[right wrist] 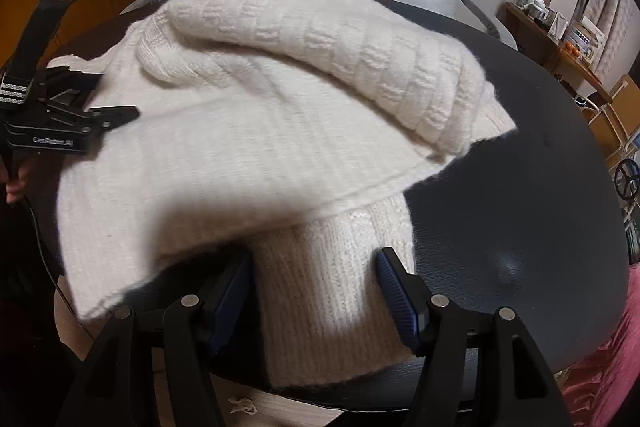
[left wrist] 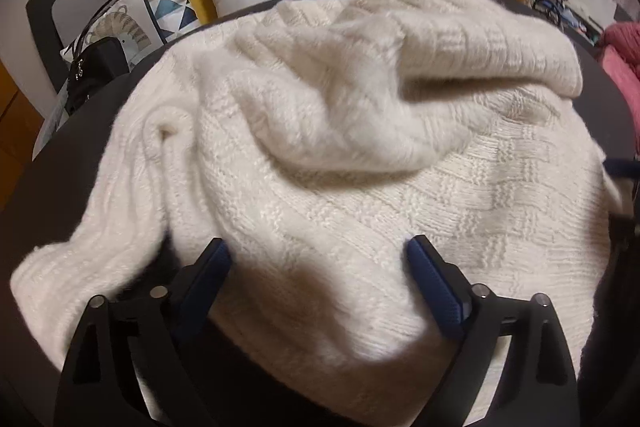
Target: Fold clothes
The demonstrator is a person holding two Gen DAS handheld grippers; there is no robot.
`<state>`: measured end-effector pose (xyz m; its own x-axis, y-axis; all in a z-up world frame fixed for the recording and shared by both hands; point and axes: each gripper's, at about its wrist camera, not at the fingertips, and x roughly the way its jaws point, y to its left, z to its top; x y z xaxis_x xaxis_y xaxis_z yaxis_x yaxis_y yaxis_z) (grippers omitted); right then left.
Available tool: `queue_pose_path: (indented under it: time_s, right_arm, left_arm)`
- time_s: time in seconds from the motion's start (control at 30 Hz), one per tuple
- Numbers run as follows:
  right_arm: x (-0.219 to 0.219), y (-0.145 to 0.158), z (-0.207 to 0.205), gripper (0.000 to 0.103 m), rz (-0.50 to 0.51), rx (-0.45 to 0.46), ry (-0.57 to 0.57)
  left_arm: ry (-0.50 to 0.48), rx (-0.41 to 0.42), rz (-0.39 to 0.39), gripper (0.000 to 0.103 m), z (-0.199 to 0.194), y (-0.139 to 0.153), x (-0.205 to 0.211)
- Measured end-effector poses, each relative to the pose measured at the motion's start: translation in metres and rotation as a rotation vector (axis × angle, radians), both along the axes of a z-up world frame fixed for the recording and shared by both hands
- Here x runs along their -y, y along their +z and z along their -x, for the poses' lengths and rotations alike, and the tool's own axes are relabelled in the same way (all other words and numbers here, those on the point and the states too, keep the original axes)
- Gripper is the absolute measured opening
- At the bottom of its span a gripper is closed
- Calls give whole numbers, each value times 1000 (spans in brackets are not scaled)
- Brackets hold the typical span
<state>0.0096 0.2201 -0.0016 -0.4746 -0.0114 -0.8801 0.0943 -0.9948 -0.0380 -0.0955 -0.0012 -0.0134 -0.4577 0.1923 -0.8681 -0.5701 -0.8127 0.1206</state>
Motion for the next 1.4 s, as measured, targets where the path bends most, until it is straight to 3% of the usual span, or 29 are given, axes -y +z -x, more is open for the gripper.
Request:
queue_pose_path:
  time_s: [0.13, 0.5, 0.63, 0.8, 0.9, 1.03, 1.13, 1.17, 1.27, 1.4]
  right_arm:
    - [-9, -2, 4, 64, -10, -1, -16]
    - [-47, -7, 30, 63, -36, -17, -122]
    - [-60, -10, 48, 64, 21, 0, -169]
    - [-66, 4, 36, 64, 57, -26, -212]
    - [-75, 24, 25, 64, 123, -112, -256]
    - [-84, 42, 28, 64, 133, -181, -300]
    - [-76, 33, 44, 53, 87, -135, -248]
    - [-70, 25, 46, 49, 68, -105, -218]
    - [-51, -4, 40, 25, 24, -25, -133]
    - [-40, -13, 42, 24, -68, -44, -117]
  left_arm:
    - [1, 30, 19, 102, 10, 0, 15]
    - [3, 15, 130, 102, 16, 6, 45]
    - [50, 31, -16, 91, 8, 33, 42]
    - [81, -2, -214, 92, -2, 59, 20]
    - [94, -6, -199, 92, 13, 44, -9]
    - [92, -4, -148, 92, 18, 14, -36]
    - [65, -104, -103, 94, 0, 2, -44]
    - [59, -113, -103, 94, -2, 1, -44]
    - [46, -73, -137, 95, 2, 0, -34]
    - [16, -80, -139, 95, 0, -2, -24]
